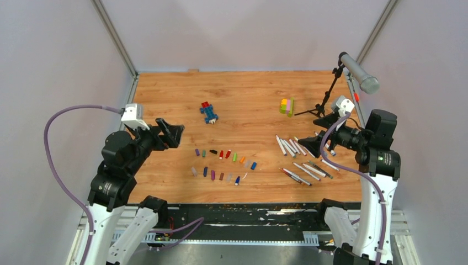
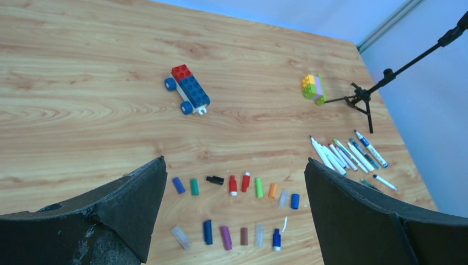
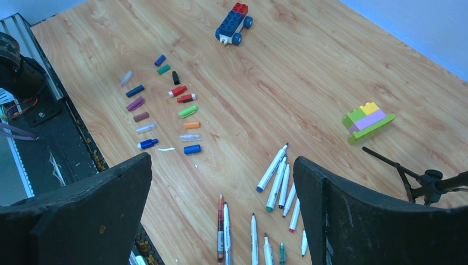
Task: Open the pen caps
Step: Reset both arms
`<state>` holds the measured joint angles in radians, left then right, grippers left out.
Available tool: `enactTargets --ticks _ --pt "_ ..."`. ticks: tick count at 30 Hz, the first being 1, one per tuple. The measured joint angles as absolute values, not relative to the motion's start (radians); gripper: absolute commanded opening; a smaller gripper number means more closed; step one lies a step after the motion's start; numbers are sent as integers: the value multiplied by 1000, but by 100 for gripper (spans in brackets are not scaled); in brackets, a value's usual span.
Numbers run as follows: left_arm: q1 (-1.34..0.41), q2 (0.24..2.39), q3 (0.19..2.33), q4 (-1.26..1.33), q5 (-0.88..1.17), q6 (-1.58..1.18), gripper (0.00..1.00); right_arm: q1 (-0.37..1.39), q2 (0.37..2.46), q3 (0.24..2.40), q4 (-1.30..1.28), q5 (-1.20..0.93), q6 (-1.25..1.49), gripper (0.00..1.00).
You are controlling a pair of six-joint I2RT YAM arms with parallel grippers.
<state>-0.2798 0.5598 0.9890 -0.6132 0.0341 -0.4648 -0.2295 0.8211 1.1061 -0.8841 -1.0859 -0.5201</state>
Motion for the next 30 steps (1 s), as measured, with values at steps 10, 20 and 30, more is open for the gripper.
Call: enactTargets --ticks 10,20,30 --pt "-280 539 986 -638 45 -446 100 -229 807 1106 -825 -1093 -402 100" --pt "-280 530 986 -654 49 -439 100 -229 788 1106 -730 -1026 -201 100" --pt "-280 519 977 -656 49 -435 100 -230 787 1106 -698 -995 -124 100"
